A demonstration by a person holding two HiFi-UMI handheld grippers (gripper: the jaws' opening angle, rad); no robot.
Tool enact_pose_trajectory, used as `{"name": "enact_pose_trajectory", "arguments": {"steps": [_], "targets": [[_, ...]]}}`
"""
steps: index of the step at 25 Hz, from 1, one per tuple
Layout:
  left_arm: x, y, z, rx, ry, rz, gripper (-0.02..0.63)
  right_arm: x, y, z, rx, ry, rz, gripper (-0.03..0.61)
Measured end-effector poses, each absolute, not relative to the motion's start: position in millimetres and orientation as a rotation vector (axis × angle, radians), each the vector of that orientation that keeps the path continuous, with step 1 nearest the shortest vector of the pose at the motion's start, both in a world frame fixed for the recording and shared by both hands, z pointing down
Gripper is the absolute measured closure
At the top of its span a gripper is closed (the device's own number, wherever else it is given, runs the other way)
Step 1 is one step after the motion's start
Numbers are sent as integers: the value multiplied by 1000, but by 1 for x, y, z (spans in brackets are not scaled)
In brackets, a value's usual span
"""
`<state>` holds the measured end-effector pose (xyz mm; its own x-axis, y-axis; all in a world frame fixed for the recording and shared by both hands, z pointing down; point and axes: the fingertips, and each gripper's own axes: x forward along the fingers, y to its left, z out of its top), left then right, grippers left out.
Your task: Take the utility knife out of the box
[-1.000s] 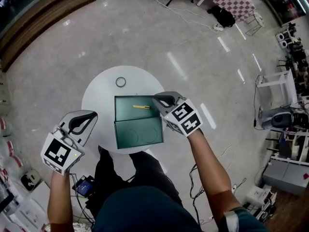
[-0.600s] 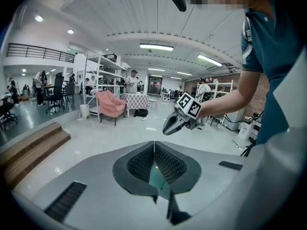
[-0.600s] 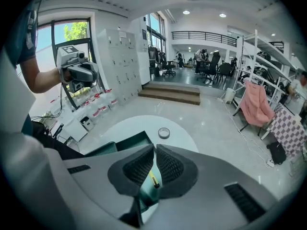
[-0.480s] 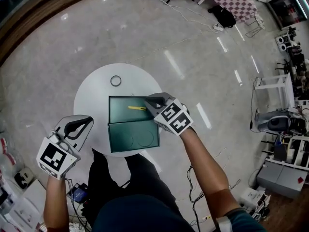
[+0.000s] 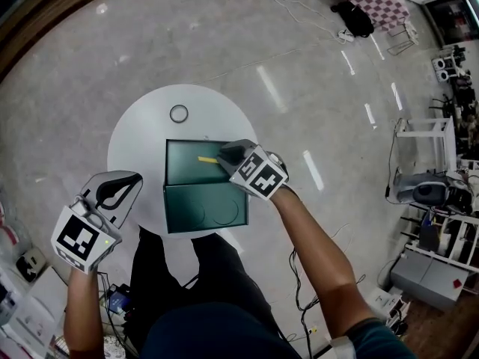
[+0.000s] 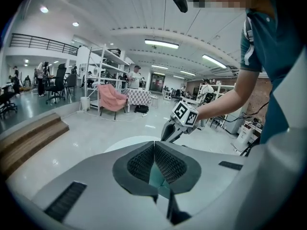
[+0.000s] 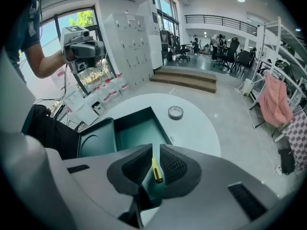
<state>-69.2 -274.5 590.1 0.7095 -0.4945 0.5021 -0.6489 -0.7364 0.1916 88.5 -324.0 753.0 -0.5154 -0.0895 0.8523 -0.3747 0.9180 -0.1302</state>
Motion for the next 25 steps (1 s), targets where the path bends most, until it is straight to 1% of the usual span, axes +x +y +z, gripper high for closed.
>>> {"name": "enact_pose_trajectory", "arguments": {"steps": [7,12,13,14,25], "targets": [[-82,-282,617,2528,-887,600,594,73,-322,796,245,-2055,366,537],[-80,-290,636,2507,-883,601,594,75,-325,825,199,-2022,384,532],[-80,-291,638,2504,-883,600,594,76,-325,830,189,-2012,382,510],[-80,-292,640,2500,-884,600,594,76,-326,834,178,-2000,373,446],[-87,-286,660,2465,-882,592,594,73,-309,851,45,-1875,172,442]]}}
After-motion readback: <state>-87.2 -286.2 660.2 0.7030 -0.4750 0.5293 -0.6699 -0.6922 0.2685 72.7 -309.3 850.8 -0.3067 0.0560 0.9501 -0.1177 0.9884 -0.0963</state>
